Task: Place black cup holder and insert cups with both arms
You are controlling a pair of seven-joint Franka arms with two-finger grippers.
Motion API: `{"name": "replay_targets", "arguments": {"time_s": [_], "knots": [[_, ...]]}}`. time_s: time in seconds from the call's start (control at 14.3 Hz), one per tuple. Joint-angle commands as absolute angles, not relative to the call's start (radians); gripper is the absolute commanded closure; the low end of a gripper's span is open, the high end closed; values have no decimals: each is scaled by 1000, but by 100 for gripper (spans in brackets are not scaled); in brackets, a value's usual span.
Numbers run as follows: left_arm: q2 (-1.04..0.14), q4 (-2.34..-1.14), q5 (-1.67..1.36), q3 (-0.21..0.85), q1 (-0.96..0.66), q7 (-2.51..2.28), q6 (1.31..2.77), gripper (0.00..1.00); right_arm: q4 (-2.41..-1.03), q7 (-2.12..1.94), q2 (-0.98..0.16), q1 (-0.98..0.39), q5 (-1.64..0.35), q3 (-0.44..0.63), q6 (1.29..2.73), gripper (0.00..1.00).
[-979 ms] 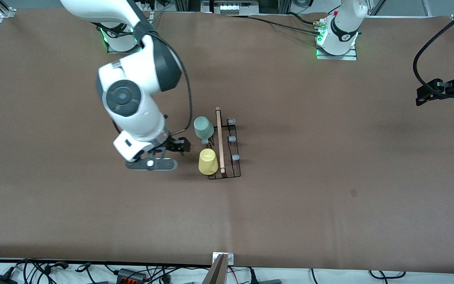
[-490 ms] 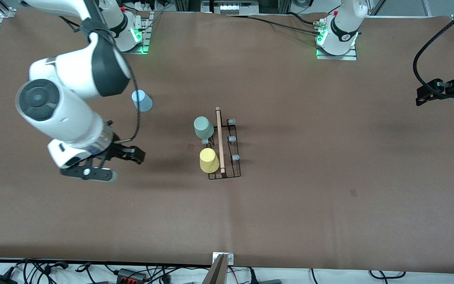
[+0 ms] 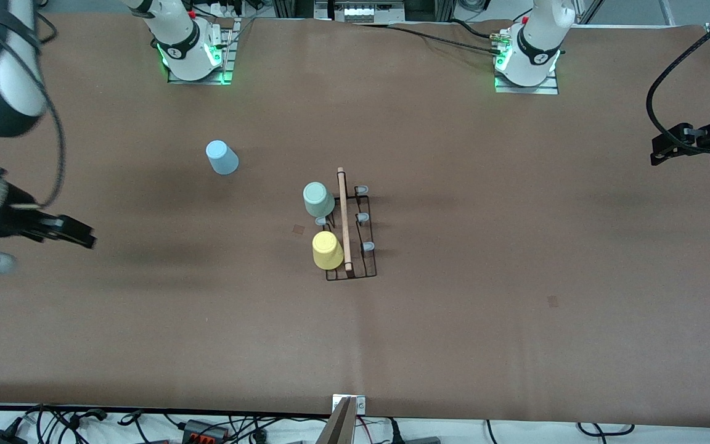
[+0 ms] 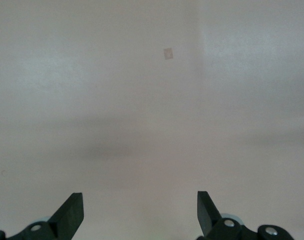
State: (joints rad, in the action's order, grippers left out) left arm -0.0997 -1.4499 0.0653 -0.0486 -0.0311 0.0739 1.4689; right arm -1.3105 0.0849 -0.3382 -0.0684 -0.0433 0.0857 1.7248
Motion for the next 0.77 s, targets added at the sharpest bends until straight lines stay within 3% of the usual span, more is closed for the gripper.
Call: {"name": "replay_targets", "arguments": {"time_s": [0.0,0.42,0.7], "knots": [[-98,-1439,57,-46,-26,86,1466,0,-1365,-20,-265,-2,-46,54,1686,0],[-98,-1439,57,-46,-26,86,1466,0,-1388,-72,-229,22,-41,55,1649,0],[-98,-1439,57,-46,-26,86,1466,0,-1605,-67,-100,18,-12,54,1747,0]]}}
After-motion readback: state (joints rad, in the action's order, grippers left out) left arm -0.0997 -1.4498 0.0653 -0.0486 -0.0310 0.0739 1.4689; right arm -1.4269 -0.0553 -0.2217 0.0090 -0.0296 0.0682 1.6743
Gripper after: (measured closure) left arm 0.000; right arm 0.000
